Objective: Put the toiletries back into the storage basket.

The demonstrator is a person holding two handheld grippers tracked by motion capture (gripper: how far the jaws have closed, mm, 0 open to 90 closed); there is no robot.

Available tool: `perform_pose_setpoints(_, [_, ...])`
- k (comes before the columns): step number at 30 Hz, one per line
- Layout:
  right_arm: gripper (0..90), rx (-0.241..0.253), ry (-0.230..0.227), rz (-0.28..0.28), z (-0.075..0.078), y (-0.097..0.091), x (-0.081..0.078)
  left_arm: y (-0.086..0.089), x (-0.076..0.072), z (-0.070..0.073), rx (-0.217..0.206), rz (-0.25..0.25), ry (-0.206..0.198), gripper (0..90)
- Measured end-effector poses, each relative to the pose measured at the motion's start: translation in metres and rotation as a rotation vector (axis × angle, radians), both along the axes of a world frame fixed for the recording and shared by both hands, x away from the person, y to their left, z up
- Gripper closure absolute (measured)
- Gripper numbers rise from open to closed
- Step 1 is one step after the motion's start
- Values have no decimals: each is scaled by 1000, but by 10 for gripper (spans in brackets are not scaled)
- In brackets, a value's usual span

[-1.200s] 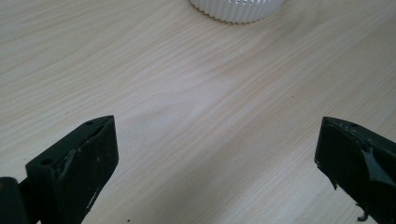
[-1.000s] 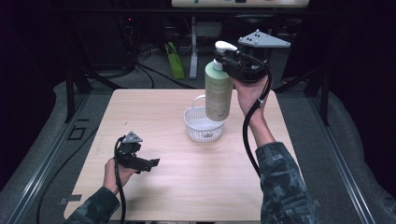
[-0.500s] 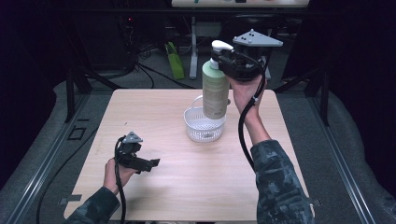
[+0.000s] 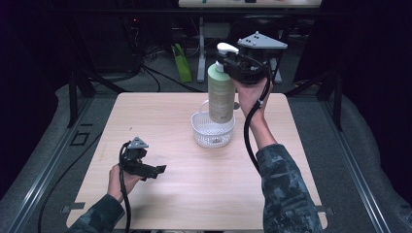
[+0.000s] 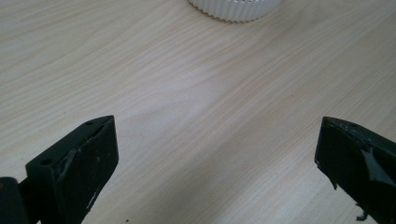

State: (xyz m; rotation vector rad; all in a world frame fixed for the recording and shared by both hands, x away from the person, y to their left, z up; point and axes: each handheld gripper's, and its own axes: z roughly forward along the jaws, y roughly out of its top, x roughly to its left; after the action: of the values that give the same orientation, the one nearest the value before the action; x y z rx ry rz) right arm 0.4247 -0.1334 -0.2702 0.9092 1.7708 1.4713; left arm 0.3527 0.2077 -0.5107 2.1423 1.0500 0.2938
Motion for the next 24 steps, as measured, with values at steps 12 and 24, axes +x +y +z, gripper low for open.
perform_pose_setpoints(12, [696,6,6,5,-9,8,7,0,0,0,0,0,-1,0])
perform_pose_setpoints(24, [696,25,10,-7,-22,11,13,1,0,0,-1,-1,-2,0])
